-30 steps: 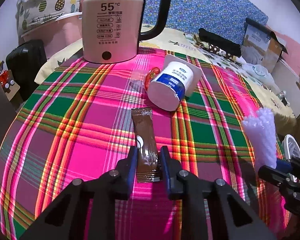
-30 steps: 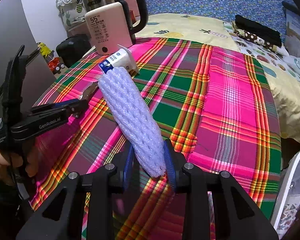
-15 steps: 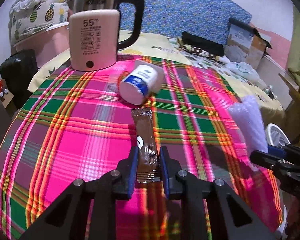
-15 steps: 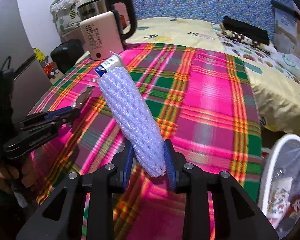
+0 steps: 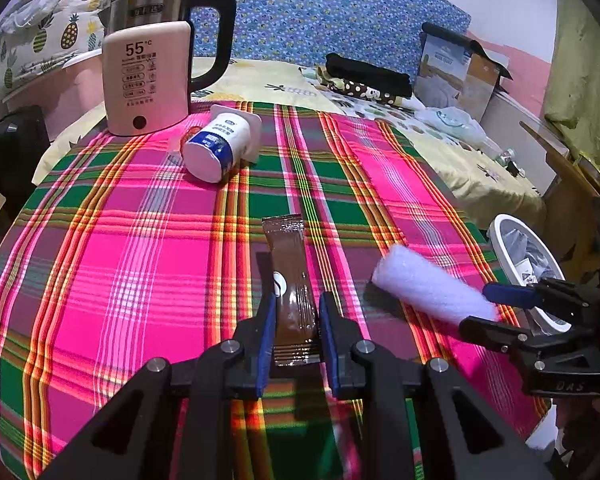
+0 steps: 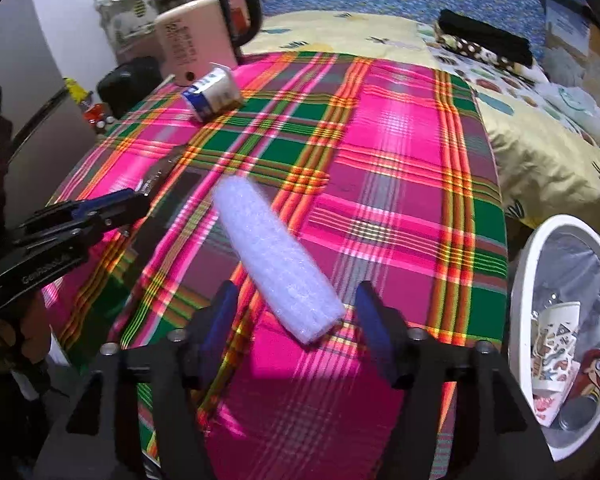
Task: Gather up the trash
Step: 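Lift the foam net and brown wrapper off the cloth with both tools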
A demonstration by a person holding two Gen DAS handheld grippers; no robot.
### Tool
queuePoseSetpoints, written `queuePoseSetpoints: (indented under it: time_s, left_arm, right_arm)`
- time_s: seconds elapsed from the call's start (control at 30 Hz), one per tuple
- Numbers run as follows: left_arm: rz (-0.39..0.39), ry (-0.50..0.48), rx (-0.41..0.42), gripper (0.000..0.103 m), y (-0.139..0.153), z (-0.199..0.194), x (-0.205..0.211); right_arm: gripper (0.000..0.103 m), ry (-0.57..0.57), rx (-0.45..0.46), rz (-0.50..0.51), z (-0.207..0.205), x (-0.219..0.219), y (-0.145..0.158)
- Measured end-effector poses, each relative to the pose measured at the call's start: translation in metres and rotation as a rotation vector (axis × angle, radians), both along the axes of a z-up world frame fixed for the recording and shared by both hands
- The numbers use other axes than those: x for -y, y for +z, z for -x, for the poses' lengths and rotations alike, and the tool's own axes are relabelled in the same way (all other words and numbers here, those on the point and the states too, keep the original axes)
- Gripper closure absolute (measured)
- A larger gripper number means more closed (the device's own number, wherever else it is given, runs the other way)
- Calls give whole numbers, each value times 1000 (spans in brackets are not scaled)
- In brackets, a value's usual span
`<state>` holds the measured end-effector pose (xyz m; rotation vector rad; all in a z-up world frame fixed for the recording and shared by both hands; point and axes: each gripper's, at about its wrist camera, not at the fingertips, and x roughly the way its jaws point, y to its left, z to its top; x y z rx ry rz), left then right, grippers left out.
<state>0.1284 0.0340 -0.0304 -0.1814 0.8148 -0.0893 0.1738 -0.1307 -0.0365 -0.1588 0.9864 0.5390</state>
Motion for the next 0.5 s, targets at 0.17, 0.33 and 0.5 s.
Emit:
queuePoseSetpoints:
  time_s: [0.17, 0.33, 0.5]
  left_arm:
    - [3, -5, -4, 80, -1, 6, 1]
    - [6, -7, -12, 80, -4, 10, 3]
    - [4, -14, -19, 80, -5, 14, 6]
  right_arm:
    - [40, 7, 12, -34, -1, 3, -4]
    - [40, 38, -14, -53, 0, 1, -14]
    - [67, 22, -23, -88, 2, 2, -17]
